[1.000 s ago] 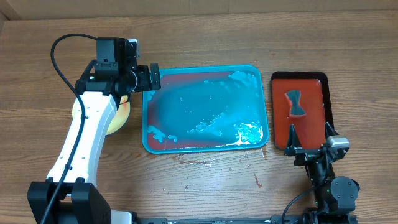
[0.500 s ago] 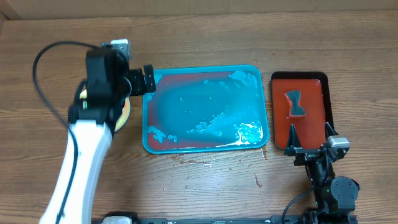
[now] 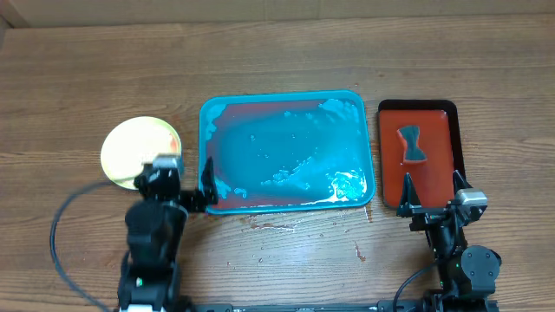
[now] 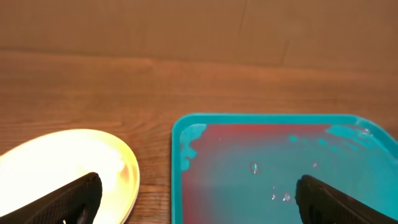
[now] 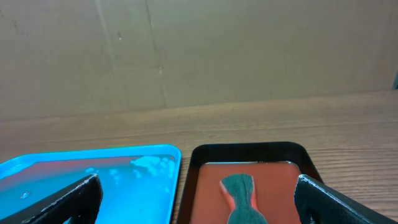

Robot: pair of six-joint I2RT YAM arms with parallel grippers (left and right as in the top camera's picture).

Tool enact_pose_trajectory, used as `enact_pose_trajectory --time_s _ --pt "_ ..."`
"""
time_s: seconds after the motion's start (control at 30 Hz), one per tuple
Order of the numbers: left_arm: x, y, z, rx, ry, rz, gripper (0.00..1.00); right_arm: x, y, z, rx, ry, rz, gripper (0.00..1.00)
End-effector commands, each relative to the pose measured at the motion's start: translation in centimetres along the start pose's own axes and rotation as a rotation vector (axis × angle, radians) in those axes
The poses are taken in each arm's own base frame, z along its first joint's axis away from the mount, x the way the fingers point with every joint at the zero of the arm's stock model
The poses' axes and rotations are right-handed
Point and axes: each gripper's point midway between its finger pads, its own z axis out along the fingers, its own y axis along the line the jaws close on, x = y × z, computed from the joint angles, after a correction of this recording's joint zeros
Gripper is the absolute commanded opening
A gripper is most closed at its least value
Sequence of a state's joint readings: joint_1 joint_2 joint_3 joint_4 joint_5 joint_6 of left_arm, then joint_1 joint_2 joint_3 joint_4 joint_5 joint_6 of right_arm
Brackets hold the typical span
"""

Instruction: Clean dirty plates on tray and stack at the side

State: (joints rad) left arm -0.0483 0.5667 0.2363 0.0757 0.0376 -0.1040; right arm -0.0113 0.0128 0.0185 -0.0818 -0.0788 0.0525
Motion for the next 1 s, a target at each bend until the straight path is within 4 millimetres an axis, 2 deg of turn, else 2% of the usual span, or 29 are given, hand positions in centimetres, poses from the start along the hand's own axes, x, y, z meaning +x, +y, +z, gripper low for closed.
enact_pose_trajectory --time_s 0.0,0.27,0.67,0.8,0.97 --pt "0.4 0.8 -1.1 -0.026 -0.06 0.007 1.0 0.2 0.2 0.0 -0.01 -0.003 0.008 1.0" --pt "1.2 1.6 -2.5 -0.04 -0.151 0.006 1.0 0.2 0.2 0.0 -0.009 -0.003 0.008 1.0" --pt "3.3 2.8 -3.2 -0.088 -0.136 -0.003 1.0 0.2 0.2 0.0 -0.01 -0.002 0.008 1.0" --pt "2.2 2.7 -3.7 -0.087 -0.188 0.008 1.0 0.2 0.2 0.0 -0.01 -0.003 0.007 1.0" --pt "2.2 2.7 -3.7 -0.087 -0.188 0.008 1.0 0.2 0.2 0.0 -0.01 -0.003 0.008 1.0"
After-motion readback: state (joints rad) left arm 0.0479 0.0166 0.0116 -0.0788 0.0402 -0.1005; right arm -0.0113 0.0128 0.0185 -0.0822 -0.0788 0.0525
